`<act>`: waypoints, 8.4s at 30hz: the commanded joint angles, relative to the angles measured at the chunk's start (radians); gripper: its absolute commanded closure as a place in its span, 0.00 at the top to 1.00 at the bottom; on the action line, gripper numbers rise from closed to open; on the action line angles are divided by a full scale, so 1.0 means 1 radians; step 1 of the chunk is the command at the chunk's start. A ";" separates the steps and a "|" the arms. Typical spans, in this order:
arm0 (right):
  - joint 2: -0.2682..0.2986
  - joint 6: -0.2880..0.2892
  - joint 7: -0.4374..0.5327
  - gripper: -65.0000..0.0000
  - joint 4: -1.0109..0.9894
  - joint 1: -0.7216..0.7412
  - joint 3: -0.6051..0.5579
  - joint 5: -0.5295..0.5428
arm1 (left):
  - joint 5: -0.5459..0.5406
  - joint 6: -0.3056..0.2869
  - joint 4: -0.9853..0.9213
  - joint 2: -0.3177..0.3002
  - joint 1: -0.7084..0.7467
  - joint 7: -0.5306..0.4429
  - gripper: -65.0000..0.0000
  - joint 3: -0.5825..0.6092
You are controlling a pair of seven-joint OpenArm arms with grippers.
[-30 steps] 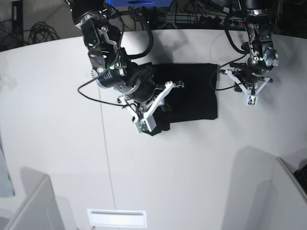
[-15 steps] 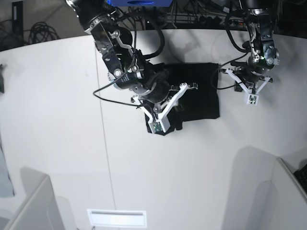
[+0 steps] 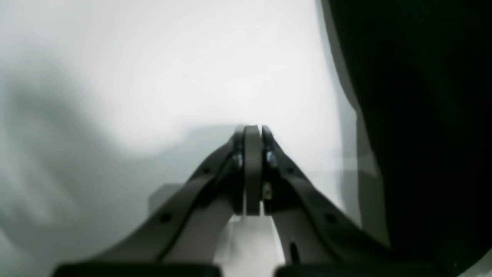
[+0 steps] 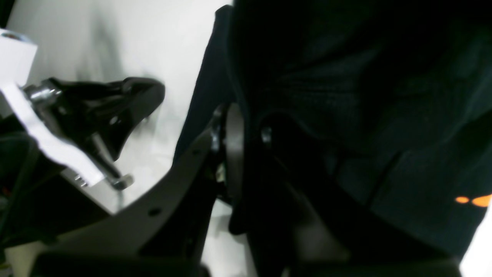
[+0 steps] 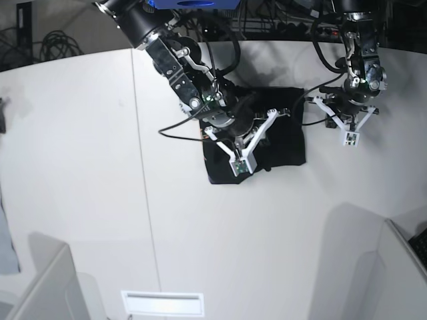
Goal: Fold the T-shirt properly
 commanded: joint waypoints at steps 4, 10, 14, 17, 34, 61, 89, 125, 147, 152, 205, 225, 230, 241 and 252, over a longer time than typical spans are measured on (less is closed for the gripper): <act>-0.027 0.007 0.031 0.00 0.015 0.032 -0.002 0.004 | 0.004 -0.001 0.005 -0.006 0.003 0.018 0.00 0.000; -0.030 0.005 0.031 0.00 -0.034 0.064 -0.098 0.005 | 0.004 0.002 0.005 -0.004 0.003 0.018 0.00 0.041; -0.032 0.004 0.031 0.00 -0.040 0.074 -0.101 0.005 | 0.004 0.002 0.005 -0.004 0.003 0.018 0.00 0.069; -0.032 0.004 0.031 0.00 -0.043 0.074 -0.101 0.005 | 0.004 0.002 0.005 -0.004 0.003 0.018 0.00 0.069; -0.044 0.002 0.067 0.00 -0.112 0.095 -0.101 0.005 | -0.001 0.002 0.017 -0.006 0.023 0.016 0.00 0.044; -0.046 0.002 0.118 0.69 -0.148 0.114 -0.172 0.005 | -0.004 -0.124 0.086 0.027 0.124 0.024 0.00 -0.333; 0.088 -0.009 0.135 0.00 0.146 0.310 -0.310 0.294 | -0.004 -0.188 0.091 0.027 0.138 0.024 0.00 -0.514; 0.350 -0.009 0.141 0.00 0.313 -0.163 0.114 0.294 | -0.589 -0.317 -0.021 0.155 -0.008 0.147 0.97 -0.318; 0.384 -0.009 0.143 0.00 0.313 -0.199 0.115 0.294 | -0.360 -0.158 -0.208 0.143 -0.087 0.144 0.09 -0.148; 0.384 -0.009 0.143 0.00 0.313 -0.222 0.144 0.294 | -0.345 -0.158 -0.208 0.137 -0.089 0.150 0.00 -0.137; 0.126 -0.004 0.144 0.00 0.311 -0.631 0.980 0.298 | 0.292 -0.372 -0.208 0.002 -0.666 0.141 0.00 1.106; 0.125 -0.004 0.144 0.00 0.313 -0.632 0.974 0.300 | 0.352 -0.381 -0.208 0.059 -0.658 0.141 0.00 1.107; 0.125 -0.004 0.144 0.00 0.313 -0.632 0.973 0.300 | 0.352 -0.381 -0.208 0.059 -0.658 0.141 0.00 1.107; 0.125 -0.003 0.144 0.00 0.313 -0.634 0.971 0.300 | 0.363 -0.381 -0.208 0.057 -0.666 0.144 0.00 1.107; 0.125 -0.003 0.140 0.00 0.313 -0.634 0.970 0.300 | 0.363 -0.381 -0.199 0.059 -0.704 0.147 0.39 1.104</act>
